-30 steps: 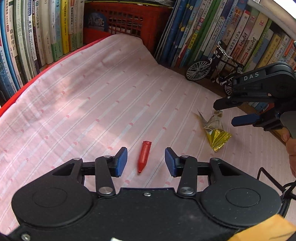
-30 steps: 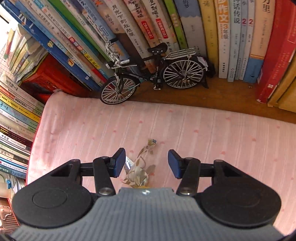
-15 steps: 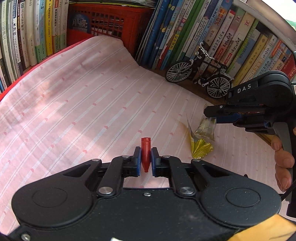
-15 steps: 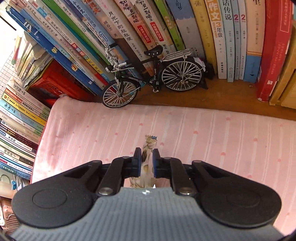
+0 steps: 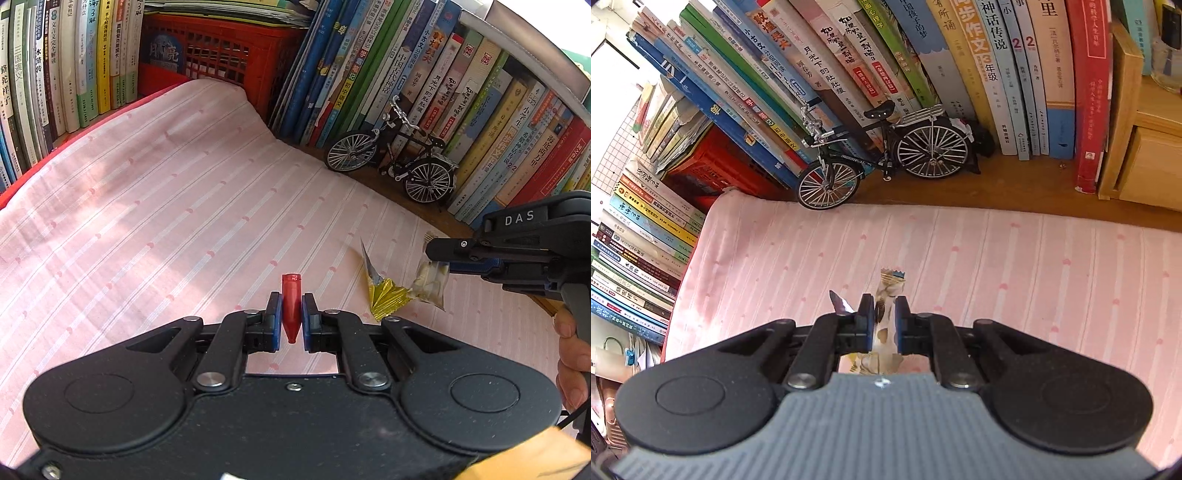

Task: Collect trash
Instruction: 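Carry the red stick and clear wrapper off the bed to the bin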

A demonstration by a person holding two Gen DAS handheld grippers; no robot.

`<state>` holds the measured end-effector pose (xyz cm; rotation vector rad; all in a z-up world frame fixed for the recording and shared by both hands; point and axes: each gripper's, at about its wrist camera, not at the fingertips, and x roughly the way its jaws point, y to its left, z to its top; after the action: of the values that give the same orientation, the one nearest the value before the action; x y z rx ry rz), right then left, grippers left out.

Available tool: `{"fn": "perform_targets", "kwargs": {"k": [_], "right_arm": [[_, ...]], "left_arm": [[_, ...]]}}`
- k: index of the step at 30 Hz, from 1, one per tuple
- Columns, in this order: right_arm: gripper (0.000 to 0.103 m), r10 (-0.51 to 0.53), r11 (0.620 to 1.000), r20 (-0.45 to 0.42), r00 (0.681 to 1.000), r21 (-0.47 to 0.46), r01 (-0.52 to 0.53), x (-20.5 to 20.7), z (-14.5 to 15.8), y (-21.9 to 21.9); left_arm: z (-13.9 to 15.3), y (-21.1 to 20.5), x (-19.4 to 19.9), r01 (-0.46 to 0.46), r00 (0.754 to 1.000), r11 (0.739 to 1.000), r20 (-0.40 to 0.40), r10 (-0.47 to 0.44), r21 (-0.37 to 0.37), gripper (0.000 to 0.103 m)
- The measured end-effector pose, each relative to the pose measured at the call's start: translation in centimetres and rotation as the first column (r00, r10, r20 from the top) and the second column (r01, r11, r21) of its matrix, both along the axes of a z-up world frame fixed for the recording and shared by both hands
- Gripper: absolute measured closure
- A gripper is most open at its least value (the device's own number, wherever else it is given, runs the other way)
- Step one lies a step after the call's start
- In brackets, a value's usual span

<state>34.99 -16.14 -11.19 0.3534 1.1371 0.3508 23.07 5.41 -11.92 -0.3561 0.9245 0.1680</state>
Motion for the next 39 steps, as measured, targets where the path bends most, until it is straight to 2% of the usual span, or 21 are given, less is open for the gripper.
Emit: {"fn": "perform_targets", "kwargs": {"k": [11, 20, 30, 39], "right_arm": [[0.088, -0.059, 0.998, -0.028, 0.998, 0.002, 0.059, -4.4, 0.7, -2.0], [0.088, -0.129, 0.992, -0.027, 0.991, -0.006, 0.129, -10.5, 1.7, -3.3], [0.087, -0.159, 0.987, -0.005, 0.987, -0.014, 0.158, -19.3, 5.5, -2.1], [0.086, -0.107, 0.994, -0.027, 0.994, -0.039, 0.106, -29.9, 6.1, 2.6]], "left_arm": [[1.9, -0.4, -2.8, 0.018, 1.0, 1.0, 0.013, -0.018, -0.011, 0.093], [4.3, -0.4, -8.6, 0.045, 0.998, 0.998, 0.045, -0.044, -0.034, 0.093], [7.0, 1.2, -18.2, 0.07, 0.993, 0.996, 0.099, -0.065, -0.056, 0.093], [8.0, 5.1, -31.4, 0.037, 0.996, 0.997, 0.078, -0.032, -0.067, 0.093]]}}
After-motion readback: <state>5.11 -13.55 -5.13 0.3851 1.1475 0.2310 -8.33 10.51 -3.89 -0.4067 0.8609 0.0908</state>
